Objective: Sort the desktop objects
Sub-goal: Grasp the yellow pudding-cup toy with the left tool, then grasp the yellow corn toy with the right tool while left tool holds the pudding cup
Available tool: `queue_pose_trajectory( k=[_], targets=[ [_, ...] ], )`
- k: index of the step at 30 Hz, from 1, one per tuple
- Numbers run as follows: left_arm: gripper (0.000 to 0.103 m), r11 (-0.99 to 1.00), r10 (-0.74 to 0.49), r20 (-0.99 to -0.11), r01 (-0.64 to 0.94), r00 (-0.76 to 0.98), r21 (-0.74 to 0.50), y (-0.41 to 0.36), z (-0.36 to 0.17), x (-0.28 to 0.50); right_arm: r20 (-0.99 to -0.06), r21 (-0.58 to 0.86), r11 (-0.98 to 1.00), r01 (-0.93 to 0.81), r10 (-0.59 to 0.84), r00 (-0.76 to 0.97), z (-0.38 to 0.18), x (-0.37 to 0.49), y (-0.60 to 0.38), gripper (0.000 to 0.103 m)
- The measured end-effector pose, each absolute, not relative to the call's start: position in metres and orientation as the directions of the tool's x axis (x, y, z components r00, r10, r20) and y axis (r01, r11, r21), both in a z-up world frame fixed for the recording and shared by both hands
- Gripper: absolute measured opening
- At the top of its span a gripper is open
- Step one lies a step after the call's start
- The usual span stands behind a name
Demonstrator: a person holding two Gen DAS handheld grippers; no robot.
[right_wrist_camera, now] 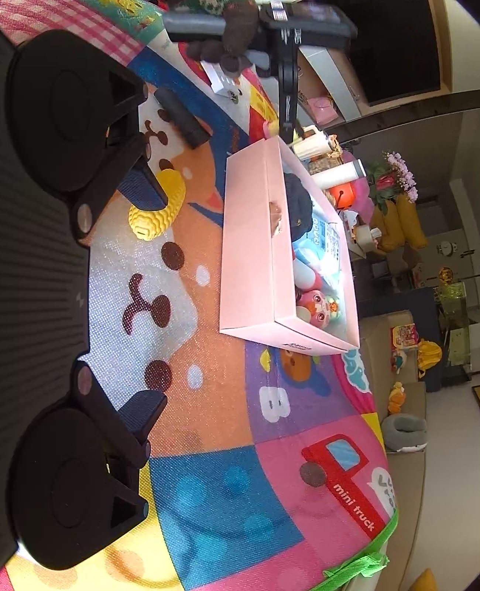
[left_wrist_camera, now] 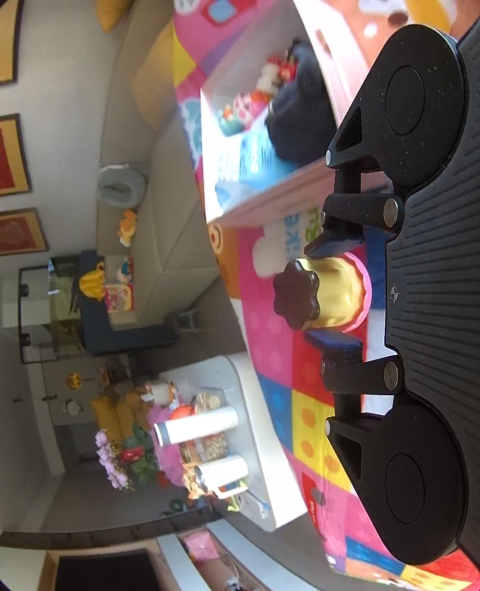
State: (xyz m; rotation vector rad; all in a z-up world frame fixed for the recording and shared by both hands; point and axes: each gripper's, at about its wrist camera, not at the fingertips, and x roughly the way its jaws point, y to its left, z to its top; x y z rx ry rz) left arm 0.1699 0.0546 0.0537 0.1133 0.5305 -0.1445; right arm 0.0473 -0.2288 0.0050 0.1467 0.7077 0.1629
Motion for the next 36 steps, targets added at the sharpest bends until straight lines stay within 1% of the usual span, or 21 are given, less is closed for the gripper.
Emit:
queue_pose_trajectory(
  k=[4, 7, 8, 10, 11, 14, 15, 16, 18, 20, 21, 25, 26, 30, 33, 36],
  targets=[
    [0.046, 0.948, -0.294, -0.491, 0.316, 0.82, -0.039, 0.035, 0.065, 0.1, -0.628, 0.197, 0.977, -0.082, 0.19, 0.755, 0.005, 0.045, -0.231, 0.103],
    [0.047, 0.913, -0.382, -0.51, 0.4, 0.77, -0.081, 0.01, 0.054, 0.07, -0.622, 0.184, 0.979, -0.084, 0.182, 0.761, 0.007, 0.043, -0.23, 0.103],
    [0.047, 0.907, -0.39, -0.518, 0.414, 0.761, -0.076, 0.002, 0.048, 0.064, -0.621, 0.179, 0.98, -0.083, 0.178, 0.763, 0.008, 0.044, -0.229, 0.103],
    [0.055, 0.9, -0.397, -0.536, 0.431, 0.745, -0.067, -0.009, 0.036, 0.058, -0.614, 0.166, 0.983, -0.081, 0.167, 0.771, 0.011, 0.046, -0.228, 0.103],
    [0.054, 0.902, -0.392, -0.546, 0.425, 0.74, -0.072, -0.012, 0.032, 0.057, -0.608, 0.152, 0.986, -0.074, 0.152, 0.779, 0.014, 0.05, -0.227, 0.103],
    [0.071, 0.91, -0.381, -0.548, 0.406, 0.745, -0.08, -0.011, 0.028, 0.053, -0.608, 0.107, 0.994, -0.02, 0.082, 0.789, 0.02, 0.072, -0.226, 0.103],
    [0.082, 0.915, -0.372, -0.542, 0.397, 0.753, -0.076, -0.009, 0.029, 0.05, -0.612, 0.1, 0.995, -0.006, 0.066, 0.788, 0.021, 0.08, -0.226, 0.103],
    [0.09, 0.918, -0.365, -0.54, 0.391, 0.759, -0.072, -0.005, 0.03, 0.046, -0.618, 0.095, 0.995, 0.004, 0.056, 0.784, 0.021, 0.09, -0.227, 0.103],
    [0.095, 0.922, -0.352, -0.542, 0.383, 0.763, -0.058, 0.0, 0.031, 0.041, -0.632, 0.064, 0.998, 0.017, 0.028, 0.775, 0.021, 0.109, -0.226, 0.103],
    [0.096, 0.926, -0.336, -0.559, 0.376, 0.758, -0.046, 0.004, 0.029, 0.038, -0.633, 0.012, 0.999, 0.046, -0.028, 0.774, 0.021, 0.124, -0.226, 0.103],
    [0.097, 0.927, -0.329, -0.571, 0.372, 0.753, -0.044, 0.007, 0.027, 0.036, -0.635, 0.003, 0.999, 0.047, -0.035, 0.772, 0.021, 0.13, -0.227, 0.103],
    [0.1, 0.932, -0.316, -0.608, 0.357, 0.729, -0.057, 0.01, 0.018, 0.034, -0.615, -0.063, 0.986, 0.152, -0.158, 0.772, 0.017, 0.136, -0.231, 0.103],
    [0.1, 0.932, -0.318, -0.613, 0.357, 0.723, -0.063, 0.01, 0.016, 0.034, -0.622, -0.046, 0.987, 0.155, -0.15, 0.769, 0.016, 0.134, -0.234, 0.103],
    [0.101, 0.934, -0.311, -0.626, 0.352, 0.715, -0.061, 0.005, 0.008, 0.031, -0.64, 0.092, 0.994, 0.06, 0.013, 0.768, 0.02, 0.101, -0.237, 0.103],
    [0.101, 0.944, -0.265, -0.646, 0.33, 0.716, -0.022, 0.0, 0.003, 0.035, -0.634, 0.13, 0.991, -0.041, 0.115, 0.765, 0.022, 0.073, -0.228, 0.103],
    [0.102, 0.952, -0.241, -0.669, 0.306, 0.703, -0.02, 0.001, -0.001, 0.04, -0.655, 0.133, 0.979, -0.152, 0.202, 0.728, 0.019, 0.054, -0.217, 0.103]
  ],
)
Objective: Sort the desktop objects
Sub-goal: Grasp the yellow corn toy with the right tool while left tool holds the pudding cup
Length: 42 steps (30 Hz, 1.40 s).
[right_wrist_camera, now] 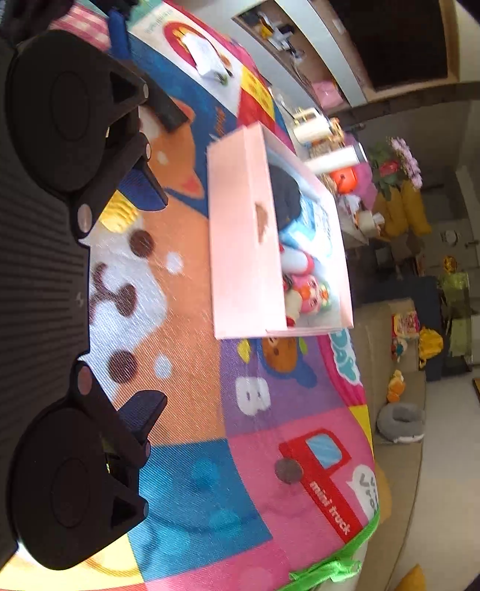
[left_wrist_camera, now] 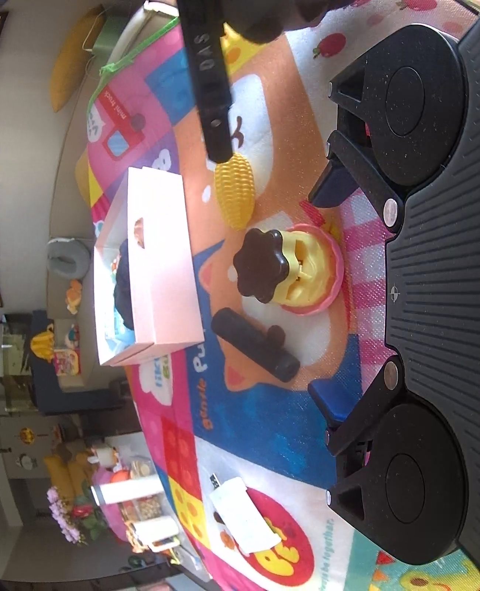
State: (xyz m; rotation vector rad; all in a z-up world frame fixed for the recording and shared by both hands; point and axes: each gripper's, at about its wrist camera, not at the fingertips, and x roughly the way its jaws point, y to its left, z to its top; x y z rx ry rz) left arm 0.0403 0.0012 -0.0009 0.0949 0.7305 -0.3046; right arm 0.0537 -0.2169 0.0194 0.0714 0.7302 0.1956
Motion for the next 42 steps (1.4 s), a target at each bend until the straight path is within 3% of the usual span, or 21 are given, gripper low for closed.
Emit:
queue_pose_trajectory(
  k=[4, 11, 14, 17, 21, 24, 32, 35, 36, 37, 42],
  targets=[
    [0.103, 0.96, -0.215, -0.669, 0.278, 0.712, -0.013, 0.002, -0.001, 0.042, -0.691, 0.006, 0.977, -0.215, 0.159, 0.705, 0.01, 0.045, -0.196, 0.103],
    [0.103, 0.983, -0.144, -0.669, 0.181, 0.729, -0.014, 0.009, -0.001, 0.046, -0.653, -0.159, 0.986, -0.049, -0.068, 0.754, 0.004, 0.056, -0.198, 0.103],
    [0.103, 0.986, -0.139, -0.667, 0.165, 0.732, -0.025, 0.011, -0.001, 0.047, -0.653, -0.034, 0.988, -0.15, 0.092, 0.752, 0.014, 0.046, -0.201, 0.103],
    [0.103, 0.986, -0.129, -0.67, 0.169, 0.731, -0.005, 0.008, -0.001, 0.047, -0.628, -0.002, 0.967, -0.256, 0.198, 0.753, 0.02, 0.037, -0.19, 0.103],
    [0.103, 0.985, -0.133, -0.669, 0.17, 0.731, -0.011, 0.008, -0.001, 0.047, -0.611, -0.019, 0.953, -0.303, 0.229, 0.758, 0.021, 0.036, -0.177, 0.102],
    [0.103, 0.986, -0.126, -0.671, 0.169, 0.731, 0.0, 0.007, -0.002, 0.047, -0.61, -0.023, 0.954, -0.299, 0.223, 0.76, 0.021, 0.043, -0.17, 0.096],
    [0.103, 0.986, -0.125, -0.671, 0.169, 0.731, 0.0, 0.006, -0.002, 0.047, -0.63, -0.016, 0.945, -0.327, 0.244, 0.737, 0.013, 0.059, -0.156, 0.095],
    [0.103, 0.986, -0.126, -0.67, 0.169, 0.731, 0.0, 0.006, -0.002, 0.047, -0.667, -0.001, 0.942, -0.337, 0.251, 0.702, 0.008, 0.065, -0.153, 0.083],
    [0.103, 0.986, -0.125, -0.671, 0.169, 0.731, 0.0, 0.006, -0.002, 0.047, -0.68, 0.011, 0.942, -0.337, 0.254, 0.688, 0.006, 0.067, -0.152, 0.073],
    [0.103, 0.986, -0.125, -0.671, 0.169, 0.731, 0.0, 0.006, -0.002, 0.047, -0.672, 0.012, 0.945, -0.328, 0.25, 0.697, 0.007, 0.066, -0.153, 0.069],
    [0.103, 0.985, -0.127, -0.67, 0.173, 0.732, 0.003, 0.006, -0.002, 0.046, -0.663, 0.006, 0.966, -0.26, 0.198, 0.721, 0.008, 0.057, -0.168, 0.067]
  ],
)
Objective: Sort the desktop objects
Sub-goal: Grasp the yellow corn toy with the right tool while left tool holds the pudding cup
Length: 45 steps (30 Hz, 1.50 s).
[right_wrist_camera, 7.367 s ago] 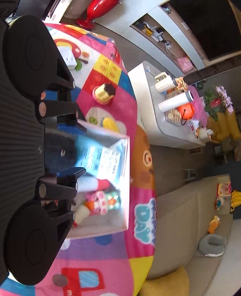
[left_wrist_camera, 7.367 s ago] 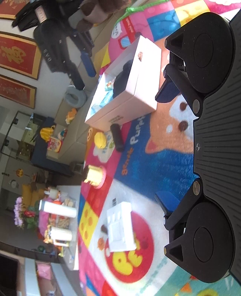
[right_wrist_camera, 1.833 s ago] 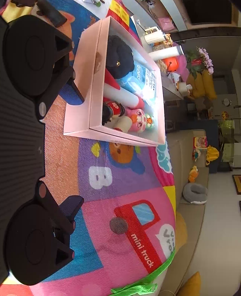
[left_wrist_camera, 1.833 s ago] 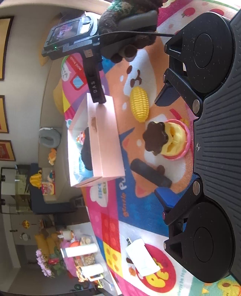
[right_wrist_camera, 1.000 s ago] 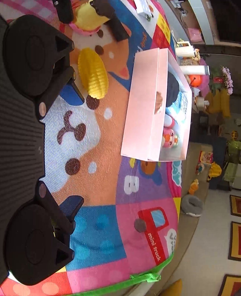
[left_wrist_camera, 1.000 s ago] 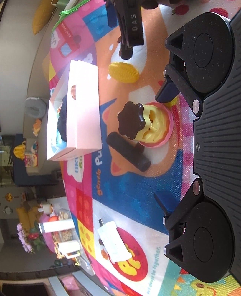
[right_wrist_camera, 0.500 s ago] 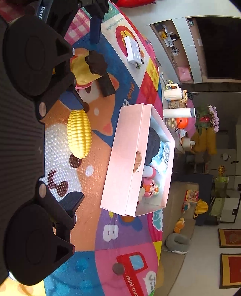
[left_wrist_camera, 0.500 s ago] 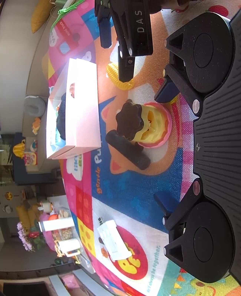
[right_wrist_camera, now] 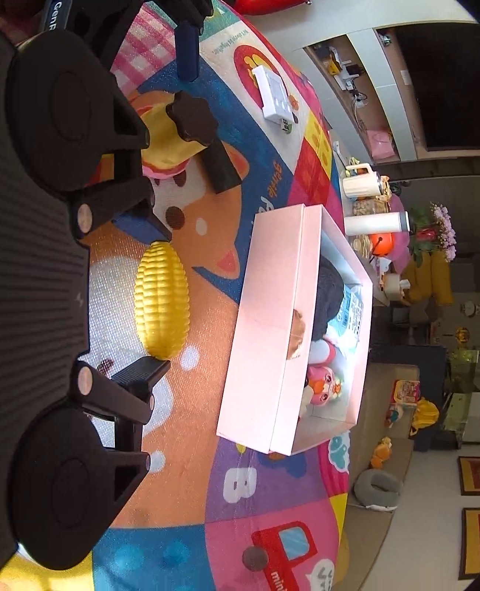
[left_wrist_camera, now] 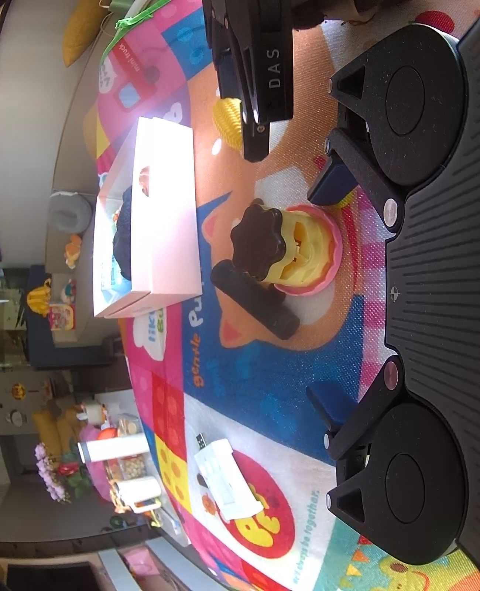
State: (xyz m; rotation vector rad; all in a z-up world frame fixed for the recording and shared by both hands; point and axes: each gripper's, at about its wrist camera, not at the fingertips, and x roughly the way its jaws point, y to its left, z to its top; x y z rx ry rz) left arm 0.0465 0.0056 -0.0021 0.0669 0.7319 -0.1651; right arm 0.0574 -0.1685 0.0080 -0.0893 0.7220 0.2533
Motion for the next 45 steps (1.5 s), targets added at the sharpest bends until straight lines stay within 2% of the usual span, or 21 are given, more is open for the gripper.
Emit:
queue_pose_trajectory(
  k=[4, 12, 20, 28, 36, 42, 44, 45],
  targets=[
    [0.103, 0.969, -0.215, -0.663, 0.244, 0.717, -0.05, -0.001, 0.0, 0.043, -0.659, -0.003, 0.981, -0.192, 0.142, 0.738, 0.005, 0.043, -0.195, 0.067],
    [0.103, 0.918, -0.337, -0.659, 0.391, 0.673, -0.069, -0.041, -0.002, 0.064, -0.653, 0.036, 0.992, -0.117, 0.112, 0.749, 0.006, 0.038, -0.223, 0.068],
    [0.103, 0.921, -0.291, -0.672, 0.39, 0.681, -0.004, -0.051, -0.005, 0.068, -0.657, 0.053, 0.994, -0.099, 0.109, 0.746, 0.004, 0.04, -0.224, 0.083],
    [0.103, 0.926, -0.28, -0.689, 0.377, 0.669, -0.011, -0.044, -0.003, 0.062, -0.652, 0.05, 0.994, -0.098, 0.107, 0.751, 0.005, 0.039, -0.223, 0.098],
    [0.103, 0.923, -0.28, -0.707, 0.384, 0.65, -0.013, -0.042, -0.002, 0.062, -0.667, 0.047, 0.995, -0.092, 0.1, 0.738, 0.004, 0.041, -0.223, 0.103],
    [0.103, 0.936, -0.283, -0.67, 0.349, 0.686, -0.038, -0.033, -0.001, 0.057, -0.669, 0.053, 0.994, -0.091, 0.103, 0.737, 0.004, 0.041, -0.224, 0.103],
    [0.098, 0.947, -0.27, -0.667, 0.315, 0.694, -0.055, -0.027, 0.0, 0.059, -0.669, 0.056, 0.994, -0.09, 0.104, 0.736, 0.004, 0.041, -0.224, 0.103],
    [0.09, 0.952, -0.259, -0.662, 0.304, 0.703, -0.049, -0.026, 0.0, 0.059, -0.669, 0.056, 0.994, -0.091, 0.105, 0.736, 0.004, 0.041, -0.224, 0.103]
  ],
)
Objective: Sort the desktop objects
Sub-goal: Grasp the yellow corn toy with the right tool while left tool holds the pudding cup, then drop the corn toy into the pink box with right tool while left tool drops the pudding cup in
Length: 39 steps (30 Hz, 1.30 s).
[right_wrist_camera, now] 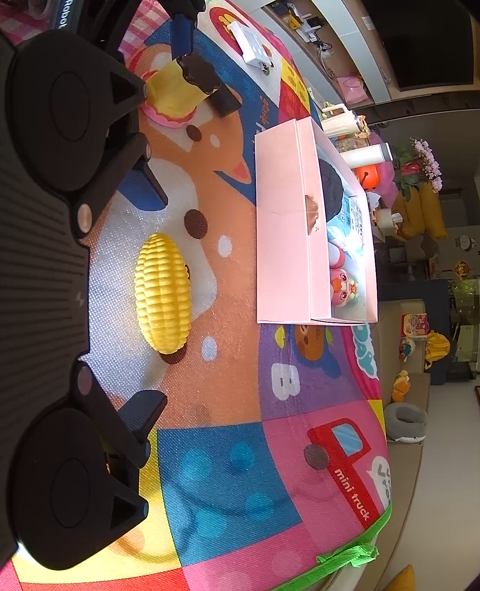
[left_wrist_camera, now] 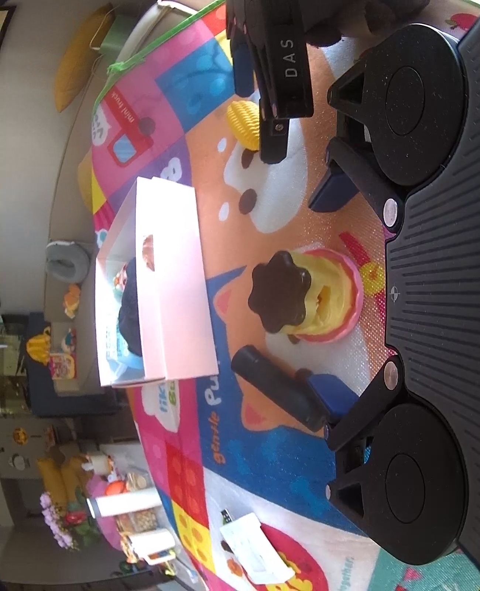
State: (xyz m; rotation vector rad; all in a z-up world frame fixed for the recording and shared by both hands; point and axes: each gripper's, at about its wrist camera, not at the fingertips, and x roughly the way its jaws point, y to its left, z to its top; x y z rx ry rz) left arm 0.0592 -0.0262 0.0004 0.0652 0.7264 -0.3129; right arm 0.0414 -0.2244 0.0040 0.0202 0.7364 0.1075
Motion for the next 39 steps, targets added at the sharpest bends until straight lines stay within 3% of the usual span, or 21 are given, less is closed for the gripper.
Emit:
queue_pose_trajectory(
  k=[1, 5, 7, 9, 11, 13, 17, 19, 31, 39],
  targets=[
    [0.085, 0.954, -0.245, -0.659, 0.297, 0.711, -0.035, -0.026, 0.001, 0.059, -0.668, 0.057, 0.994, -0.092, 0.106, 0.736, 0.004, 0.041, -0.224, 0.103],
    [0.079, 0.951, -0.241, -0.65, 0.308, 0.72, -0.011, -0.029, 0.001, 0.057, -0.664, 0.06, 0.993, -0.102, 0.116, 0.738, 0.004, 0.041, -0.224, 0.103],
    [0.065, 0.947, -0.249, -0.642, 0.322, 0.725, -0.003, -0.031, 0.001, 0.054, -0.663, 0.067, 0.99, -0.125, 0.138, 0.736, 0.004, 0.04, -0.223, 0.103],
    [0.061, 0.943, -0.253, -0.635, 0.334, 0.729, 0.007, -0.032, 0.002, 0.051, -0.66, 0.065, 0.986, -0.156, 0.16, 0.734, 0.004, 0.039, -0.22, 0.103],
    [0.061, 0.941, -0.254, -0.635, 0.337, 0.729, 0.011, -0.033, 0.002, 0.05, -0.661, 0.054, 0.984, -0.17, 0.163, 0.732, 0.004, 0.038, -0.217, 0.102],
    [0.061, 0.942, -0.254, -0.638, 0.336, 0.726, 0.006, -0.033, 0.003, 0.048, -0.666, 0.048, 0.984, -0.17, 0.158, 0.729, 0.003, 0.039, -0.216, 0.092],
    [0.061, 0.941, -0.255, -0.646, 0.337, 0.719, 0.004, -0.033, 0.005, 0.041, -0.658, 0.035, 0.988, -0.15, 0.136, 0.741, 0.004, 0.037, -0.216, 0.083],
    [0.061, 0.942, -0.25, -0.647, 0.337, 0.721, 0.012, -0.034, 0.007, 0.036, -0.656, 0.018, 0.99, -0.142, 0.119, 0.745, 0.005, 0.036, -0.215, 0.068],
    [0.061, 0.921, -0.271, -0.607, 0.384, 0.747, 0.061, -0.04, 0.033, -0.006, -0.637, -0.017, 0.967, -0.253, 0.185, 0.748, 0.052, -0.019, -0.212, 0.067],
    [0.061, 0.899, -0.324, -0.483, 0.424, 0.813, 0.111, -0.055, 0.079, 0.016, -0.516, -0.064, 0.968, -0.241, 0.175, 0.839, 0.111, -0.033, -0.23, 0.067]
  ],
)
